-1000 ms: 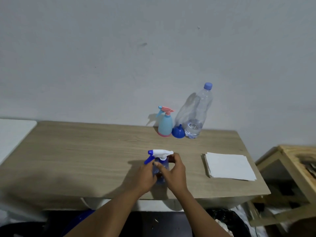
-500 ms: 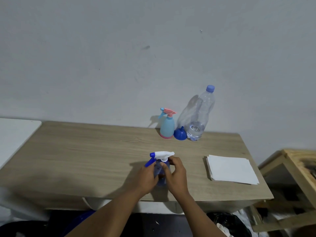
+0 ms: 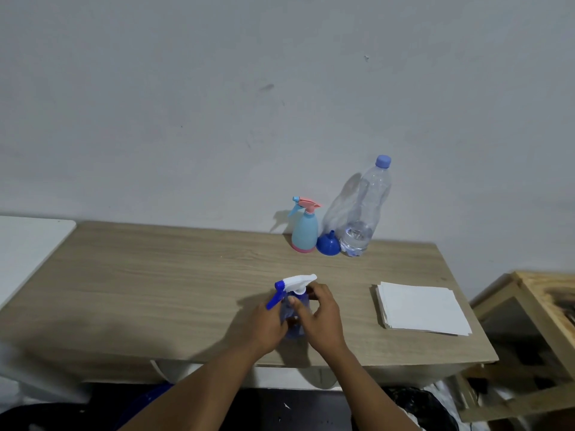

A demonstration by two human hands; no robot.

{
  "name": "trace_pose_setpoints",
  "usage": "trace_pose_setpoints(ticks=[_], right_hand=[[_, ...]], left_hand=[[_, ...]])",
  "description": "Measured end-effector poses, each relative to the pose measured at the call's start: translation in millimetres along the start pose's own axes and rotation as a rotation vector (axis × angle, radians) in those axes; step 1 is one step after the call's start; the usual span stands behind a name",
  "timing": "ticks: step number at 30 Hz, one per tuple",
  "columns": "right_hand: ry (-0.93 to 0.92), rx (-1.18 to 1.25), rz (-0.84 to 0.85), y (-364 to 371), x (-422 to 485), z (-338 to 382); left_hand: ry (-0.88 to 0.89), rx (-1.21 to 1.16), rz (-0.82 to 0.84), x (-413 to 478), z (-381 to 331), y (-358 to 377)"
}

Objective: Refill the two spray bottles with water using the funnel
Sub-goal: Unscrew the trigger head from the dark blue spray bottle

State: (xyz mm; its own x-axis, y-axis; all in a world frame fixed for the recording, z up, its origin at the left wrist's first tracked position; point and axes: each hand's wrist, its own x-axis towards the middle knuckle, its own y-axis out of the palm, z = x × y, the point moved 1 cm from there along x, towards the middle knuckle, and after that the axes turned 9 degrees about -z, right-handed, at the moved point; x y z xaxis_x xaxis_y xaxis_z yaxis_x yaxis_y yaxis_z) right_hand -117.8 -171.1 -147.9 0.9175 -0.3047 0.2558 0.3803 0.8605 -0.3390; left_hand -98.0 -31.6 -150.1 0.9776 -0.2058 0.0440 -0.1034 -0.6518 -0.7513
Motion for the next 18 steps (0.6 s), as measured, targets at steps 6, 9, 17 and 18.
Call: trace_pose_setpoints(ticks=[6,9,17,18], right_hand=[[0.046,0.023,-0.043,4.4,1.2,-3.0],[-0.004,-0.004,-0.011,0.7,-3.0,-5.8],[-0.003,-0.03,-0.022,3.8,-1.0,-2.4],[-0.017,-0.04,-0.022,3.2,-2.1,-2.8]], left_hand=[[-0.026,-0.05,0.005,2.1,2.9,0.2],[-0.022,-0.155,-0.046,1.0,2.8,-3.9],[0.005,-0.085,-0.054,1.6,-2.0,-10.2],[0.014,-0.074,-0.063,1.3,-1.0,-10.5]])
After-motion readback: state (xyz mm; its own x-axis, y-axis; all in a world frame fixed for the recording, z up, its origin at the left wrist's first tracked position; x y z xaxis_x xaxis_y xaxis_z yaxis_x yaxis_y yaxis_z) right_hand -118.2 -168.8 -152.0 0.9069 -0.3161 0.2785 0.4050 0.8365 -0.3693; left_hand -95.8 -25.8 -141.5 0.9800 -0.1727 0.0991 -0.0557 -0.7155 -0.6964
